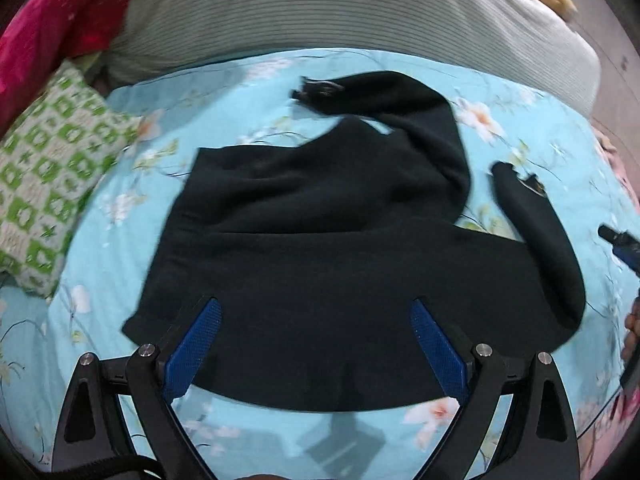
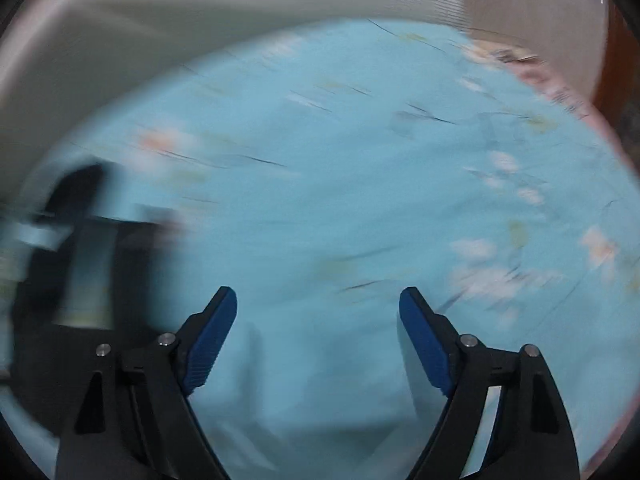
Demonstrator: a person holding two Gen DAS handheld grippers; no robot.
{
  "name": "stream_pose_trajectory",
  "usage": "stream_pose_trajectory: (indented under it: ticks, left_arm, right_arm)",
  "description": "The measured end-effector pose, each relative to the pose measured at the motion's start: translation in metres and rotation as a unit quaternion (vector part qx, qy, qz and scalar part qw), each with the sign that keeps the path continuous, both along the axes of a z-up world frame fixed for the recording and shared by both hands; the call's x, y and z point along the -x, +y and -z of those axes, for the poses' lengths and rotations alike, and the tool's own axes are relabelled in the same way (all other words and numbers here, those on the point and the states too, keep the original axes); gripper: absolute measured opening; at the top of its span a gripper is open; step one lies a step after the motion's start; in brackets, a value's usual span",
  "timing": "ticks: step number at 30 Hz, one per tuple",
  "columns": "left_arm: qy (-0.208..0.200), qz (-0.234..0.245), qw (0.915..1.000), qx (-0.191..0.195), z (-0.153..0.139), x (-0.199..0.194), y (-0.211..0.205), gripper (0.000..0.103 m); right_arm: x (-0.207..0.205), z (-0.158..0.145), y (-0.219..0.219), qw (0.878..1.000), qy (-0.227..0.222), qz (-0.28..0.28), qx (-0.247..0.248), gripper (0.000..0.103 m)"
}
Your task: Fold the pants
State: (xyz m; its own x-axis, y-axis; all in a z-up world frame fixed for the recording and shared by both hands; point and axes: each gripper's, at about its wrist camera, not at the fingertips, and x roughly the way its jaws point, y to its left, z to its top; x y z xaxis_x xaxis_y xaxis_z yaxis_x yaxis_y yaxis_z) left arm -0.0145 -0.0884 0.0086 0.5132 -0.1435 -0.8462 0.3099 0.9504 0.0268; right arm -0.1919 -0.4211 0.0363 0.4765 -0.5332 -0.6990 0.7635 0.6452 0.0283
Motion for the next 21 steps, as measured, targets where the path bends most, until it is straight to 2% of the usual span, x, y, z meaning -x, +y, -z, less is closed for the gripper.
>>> stream_pose_trajectory:
  ticks: [3,7,9,12,21]
  left_arm:
    - [-0.004,0.017,0.9998,0.0,-0.001,0.007,-0.01,0.096]
    - [-0.007,0.034,0.9994,-0.003,-0.002,0.012,-0.014,0.096]
    - [-0.01,0.04,0.9991,-0.004,-0.003,0.013,-0.015,0.096]
    - [-0.012,0.042,0.999,-0.003,-0.003,0.014,-0.015,0.096]
    - [-0.011,0.052,0.9986,-0.003,-0.002,0.011,-0.02,0.096]
  right_arm:
    - [-0.018,-0.015,0.061,0.995,-0.024,-0.093,-0.005,0.086]
    - [-0.047,-0.008,0.11,0.984,0.001,-0.175,-0.018,0.087]
    - [-0.053,-0.002,0.122,0.981,0.015,-0.194,-0.012,0.087]
    - [-0.061,0.004,0.127,0.979,0.033,-0.199,-0.012,0.087]
    - [-0.059,0.001,0.114,0.981,0.033,-0.19,-0.033,0.087]
